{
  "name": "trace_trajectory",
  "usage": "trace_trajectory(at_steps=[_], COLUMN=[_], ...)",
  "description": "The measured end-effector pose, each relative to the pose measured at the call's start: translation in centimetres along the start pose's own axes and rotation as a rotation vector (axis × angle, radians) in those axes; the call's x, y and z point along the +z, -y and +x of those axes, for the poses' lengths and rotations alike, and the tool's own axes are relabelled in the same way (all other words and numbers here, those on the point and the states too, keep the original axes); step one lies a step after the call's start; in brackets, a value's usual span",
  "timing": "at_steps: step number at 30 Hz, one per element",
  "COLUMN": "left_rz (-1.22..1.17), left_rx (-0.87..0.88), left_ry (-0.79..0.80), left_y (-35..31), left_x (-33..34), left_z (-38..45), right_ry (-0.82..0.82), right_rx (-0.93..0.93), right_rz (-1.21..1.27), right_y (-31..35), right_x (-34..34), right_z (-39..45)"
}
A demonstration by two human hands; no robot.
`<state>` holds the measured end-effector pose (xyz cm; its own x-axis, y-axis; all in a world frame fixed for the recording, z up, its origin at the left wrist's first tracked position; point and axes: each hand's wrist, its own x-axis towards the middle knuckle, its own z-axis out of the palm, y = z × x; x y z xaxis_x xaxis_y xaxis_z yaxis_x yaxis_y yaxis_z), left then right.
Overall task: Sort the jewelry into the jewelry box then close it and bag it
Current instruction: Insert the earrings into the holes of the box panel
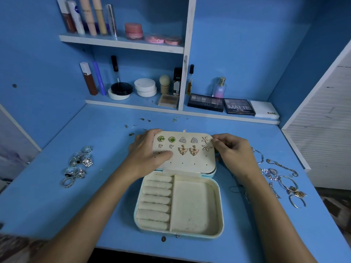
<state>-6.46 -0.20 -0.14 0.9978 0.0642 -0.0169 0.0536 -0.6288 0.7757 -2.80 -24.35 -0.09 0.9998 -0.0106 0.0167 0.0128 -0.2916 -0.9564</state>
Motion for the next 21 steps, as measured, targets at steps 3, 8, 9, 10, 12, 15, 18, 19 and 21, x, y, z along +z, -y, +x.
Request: trace_trajectory(at_steps=[3, 8, 9, 10, 12, 15, 18, 19, 21], left_rz=[-0.006, 0.019, 0.020, 0.021, 0.023, 0.029, 0.034, 0.036, 0.031], left_rx=[0.012, 0.064, 0.070, 0.075, 0.081, 0.076, 0.087, 0.096, 0.095], left_ry=[-0.006, -0.012, -0.010, -0.010, -0.022, -0.031, -0.024, -0.028, -0.034], left_y=[0.0, 0.2, 0.2, 0.3, 0.4, 0.2, 0.1, 0.1, 0.2], left_x=[0.0, 0.1, 0.1, 0.1, 0.1, 0.0, 0.0, 0.0, 0.0], left_z=[0.0, 0.1, 0.1, 0.1, 0.1, 0.0, -0.1, -0.1, -0.1], right_ry=[-0.003, -0.032, -0.035, -0.032, -0.001, 0.088, 0.192, 0.218, 0.263], right_rx=[-0.004, -0.124, -0.155, -0.194, -0.292, -0.388, -0.435, -0.444, -0.453], right_rz=[-0.070, -0.234, -0.272, -0.322, -0.433, -0.596, -0.734, -0.772, -0.857], right_y=[0.4, 2.1, 2.5, 3.0, 3.9, 4.5, 4.3, 4.2, 3.9], right_x=[0.0, 0.3, 0.5, 0.8, 1.6, 3.1, 4.5, 4.9, 5.7], right_z=[0.6, 3.0, 3.7, 4.4, 6.0, 8.2, 10.1, 10.6, 11.7])
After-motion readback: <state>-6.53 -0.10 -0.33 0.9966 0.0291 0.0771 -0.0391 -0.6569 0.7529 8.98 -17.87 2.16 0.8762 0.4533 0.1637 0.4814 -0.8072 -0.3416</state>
